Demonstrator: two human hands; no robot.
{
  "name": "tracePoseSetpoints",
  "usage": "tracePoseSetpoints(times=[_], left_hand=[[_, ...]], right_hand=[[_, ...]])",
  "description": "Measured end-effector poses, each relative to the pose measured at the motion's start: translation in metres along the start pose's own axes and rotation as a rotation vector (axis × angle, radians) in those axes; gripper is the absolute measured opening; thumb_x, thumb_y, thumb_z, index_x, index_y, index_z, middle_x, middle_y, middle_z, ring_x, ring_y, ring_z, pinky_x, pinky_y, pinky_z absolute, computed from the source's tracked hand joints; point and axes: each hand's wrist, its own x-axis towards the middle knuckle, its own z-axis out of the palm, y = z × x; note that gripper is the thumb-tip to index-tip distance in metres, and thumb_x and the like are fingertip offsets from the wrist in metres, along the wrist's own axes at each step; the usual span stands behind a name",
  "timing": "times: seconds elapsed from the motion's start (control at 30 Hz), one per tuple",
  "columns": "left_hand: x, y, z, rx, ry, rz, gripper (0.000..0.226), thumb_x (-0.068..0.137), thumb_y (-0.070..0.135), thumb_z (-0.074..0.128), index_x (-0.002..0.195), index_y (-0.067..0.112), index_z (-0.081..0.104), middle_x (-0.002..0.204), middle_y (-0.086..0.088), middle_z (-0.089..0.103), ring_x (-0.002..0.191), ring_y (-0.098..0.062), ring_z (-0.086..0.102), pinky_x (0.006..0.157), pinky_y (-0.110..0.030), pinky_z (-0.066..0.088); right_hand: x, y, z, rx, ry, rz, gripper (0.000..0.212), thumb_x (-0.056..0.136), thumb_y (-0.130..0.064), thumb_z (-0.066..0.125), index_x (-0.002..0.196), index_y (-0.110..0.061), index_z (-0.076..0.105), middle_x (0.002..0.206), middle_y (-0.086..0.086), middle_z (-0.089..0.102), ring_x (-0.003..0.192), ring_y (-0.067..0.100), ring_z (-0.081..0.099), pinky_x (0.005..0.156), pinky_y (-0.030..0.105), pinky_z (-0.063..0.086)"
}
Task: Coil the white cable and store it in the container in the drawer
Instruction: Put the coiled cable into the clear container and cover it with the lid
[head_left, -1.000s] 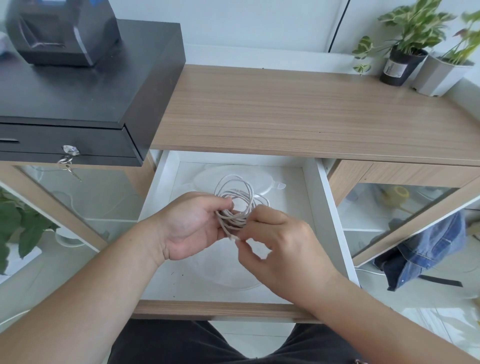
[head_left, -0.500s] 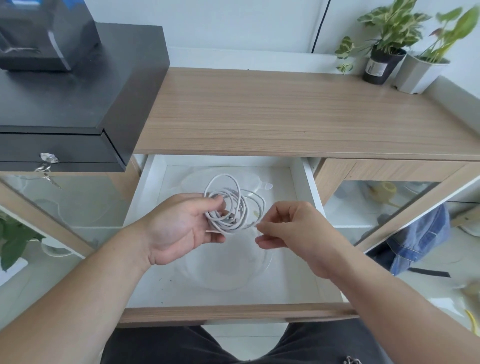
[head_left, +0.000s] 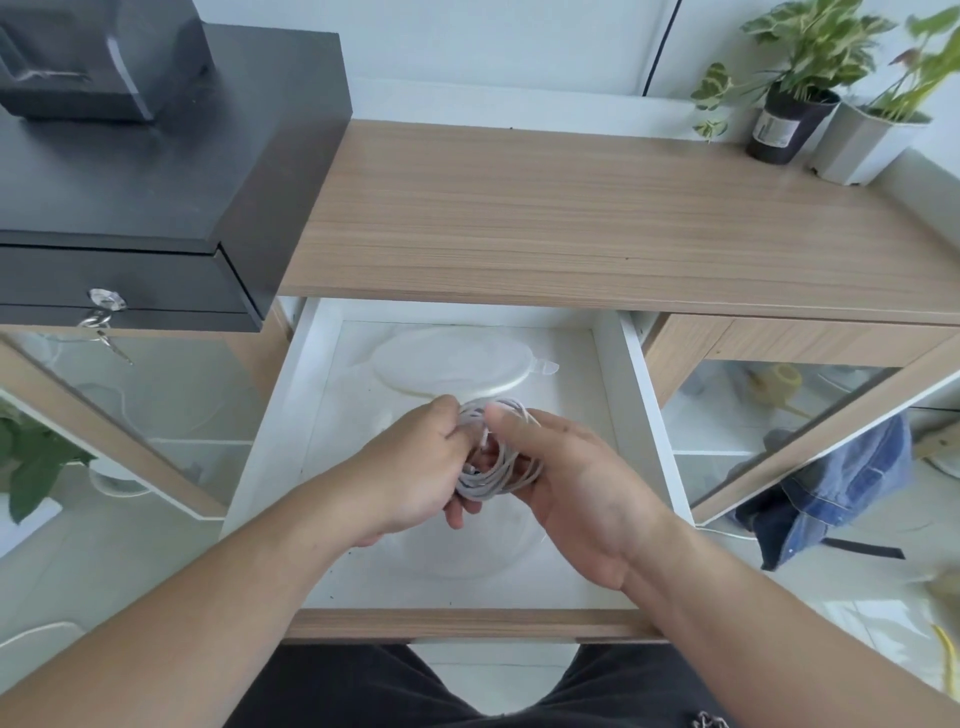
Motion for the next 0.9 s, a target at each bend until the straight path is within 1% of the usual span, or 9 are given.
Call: tracePoseSetpoints(times=[0.1, 0.23, 0.3, 0.37, 0.47, 0.57, 0.67, 0.77, 0.9], left_hand=[[0.0, -0.001, -0.001, -0.163, -0.05, -0.042, 0.028, 0.108, 0.024, 0.04, 0.11, -0.001, 0.054, 0.087, -0.019, 0.067, 0.063, -0.031, 0.068, 0.056, -0.038, 0.054], [-0.005, 0.004, -0.01, -0.45, -0.207, -0.094, 0.022, 0.107, 0.019, 0.049, 0.104, 0.004, 0.064, 0.088, -0.013, 0.065, 0.062, -0.028, 0.066, 0.051, -0.032, 0.053], [-0.007, 0.005, -0.015, -0.505, -0.314, -0.102, 0.024, 0.107, 0.021, 0.052, 0.107, 0.005, 0.069, 0.091, -0.011, 0.068, 0.067, -0.03, 0.067, 0.054, -0.031, 0.055], [-0.008, 0.004, -0.016, -0.476, -0.366, -0.093, 0.026, 0.104, 0.023, 0.056, 0.114, 0.002, 0.068, 0.094, -0.012, 0.07, 0.071, -0.028, 0.069, 0.057, -0.029, 0.056], [-0.007, 0.001, -0.017, -0.443, -0.345, -0.077, 0.027, 0.105, 0.02, 0.054, 0.117, -0.002, 0.066, 0.093, -0.013, 0.071, 0.072, -0.024, 0.069, 0.061, -0.028, 0.057], [-0.006, -0.002, -0.02, -0.464, -0.32, -0.084, 0.025, 0.105, 0.018, 0.053, 0.11, -0.002, 0.067, 0.088, -0.011, 0.073, 0.072, -0.023, 0.069, 0.062, -0.028, 0.057], [-0.003, -0.008, -0.02, -0.284, -0.257, -0.09, 0.028, 0.106, 0.02, 0.053, 0.111, -0.005, 0.065, 0.092, -0.013, 0.072, 0.072, -0.02, 0.07, 0.066, -0.027, 0.057], [0.001, -0.011, -0.016, 0.015, -0.122, -0.102, 0.022, 0.103, 0.026, 0.057, 0.1, 0.005, 0.064, 0.08, -0.011, 0.078, 0.065, -0.018, 0.074, 0.067, -0.03, 0.057], [0.003, -0.01, -0.011, 0.289, -0.043, -0.14, 0.019, 0.099, 0.032, 0.061, 0.099, 0.013, 0.058, 0.067, -0.004, 0.079, 0.056, -0.012, 0.076, 0.062, -0.029, 0.053]], right_hand=[[0.003, 0.001, -0.005, 0.047, 0.03, 0.016, 0.034, 0.095, 0.0, 0.06, 0.119, 0.021, 0.051, 0.097, 0.033, 0.06, 0.081, 0.041, 0.056, 0.09, 0.045, 0.046], [-0.001, -0.011, -0.01, 0.158, -0.129, 0.098, 0.018, 0.092, -0.009, 0.056, 0.099, 0.005, 0.066, 0.096, 0.018, 0.061, 0.095, 0.034, 0.055, 0.1, 0.043, 0.04], [-0.001, -0.014, -0.01, 0.16, -0.168, 0.11, 0.012, 0.091, -0.012, 0.056, 0.086, -0.004, 0.063, 0.087, 0.013, 0.054, 0.089, 0.03, 0.054, 0.096, 0.044, 0.037], [0.001, -0.012, -0.008, 0.009, -0.088, 0.062, 0.009, 0.091, -0.009, 0.065, 0.095, -0.003, 0.06, 0.086, 0.012, 0.06, 0.084, 0.024, 0.059, 0.091, 0.04, 0.04], [0.004, -0.007, -0.006, -0.212, 0.133, 0.038, 0.03, 0.088, -0.005, 0.072, 0.115, -0.008, 0.058, 0.082, -0.003, 0.071, 0.077, 0.011, 0.065, 0.081, 0.029, 0.045], [0.003, -0.01, -0.013, -0.569, 0.234, -0.031, 0.026, 0.086, -0.015, 0.075, 0.105, -0.02, 0.058, 0.075, -0.01, 0.063, 0.066, 0.01, 0.055, 0.066, 0.031, 0.044], [0.002, -0.013, -0.018, -0.831, 0.277, -0.098, 0.031, 0.078, -0.022, 0.083, 0.097, -0.029, 0.06, 0.087, -0.006, 0.068, 0.065, 0.013, 0.062, 0.051, 0.022, 0.047], [0.005, -0.007, -0.015, -0.999, 0.301, -0.125, 0.037, 0.077, -0.021, 0.085, 0.106, -0.031, 0.064, 0.093, -0.004, 0.064, 0.067, 0.014, 0.064, 0.042, 0.012, 0.044], [0.018, -0.004, -0.003, -1.187, 0.258, -0.039, 0.039, 0.081, -0.02, 0.082, 0.117, -0.02, 0.068, 0.091, -0.004, 0.061, 0.065, 0.014, 0.059, 0.049, 0.019, 0.047]])
